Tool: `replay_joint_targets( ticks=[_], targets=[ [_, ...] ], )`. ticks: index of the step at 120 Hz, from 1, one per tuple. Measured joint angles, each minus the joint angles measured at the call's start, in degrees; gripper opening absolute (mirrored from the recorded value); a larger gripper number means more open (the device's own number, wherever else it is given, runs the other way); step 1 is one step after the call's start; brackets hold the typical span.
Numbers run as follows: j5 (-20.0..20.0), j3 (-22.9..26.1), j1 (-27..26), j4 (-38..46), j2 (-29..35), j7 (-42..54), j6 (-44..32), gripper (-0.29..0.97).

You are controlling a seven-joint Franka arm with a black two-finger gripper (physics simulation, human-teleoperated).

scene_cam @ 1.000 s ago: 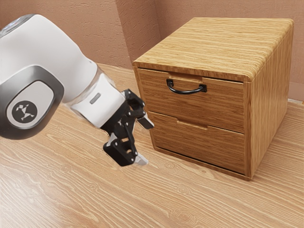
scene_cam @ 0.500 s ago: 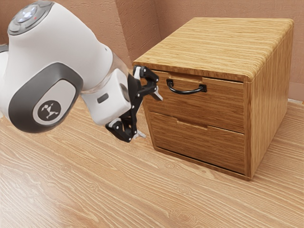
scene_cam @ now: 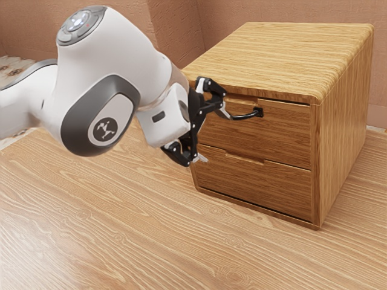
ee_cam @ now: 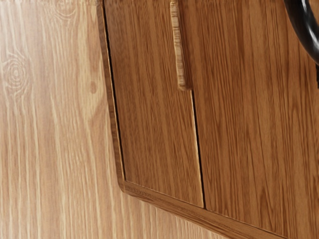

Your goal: Pull the drawer handle with one arm to open the drawer

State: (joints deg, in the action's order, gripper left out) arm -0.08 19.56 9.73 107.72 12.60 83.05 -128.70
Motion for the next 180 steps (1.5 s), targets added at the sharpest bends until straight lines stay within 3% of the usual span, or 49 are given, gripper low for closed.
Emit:
replay_joint_targets(
  ticks=[50,180],
  targets=[
    [-0.10,-0.04,1.28,-1.44,-3.77,1.39,-3.75,0.68],
    [0.14,-0.22,1.71,-4.18,-8.78,0.46,-5.03,0.68]
  ],
)
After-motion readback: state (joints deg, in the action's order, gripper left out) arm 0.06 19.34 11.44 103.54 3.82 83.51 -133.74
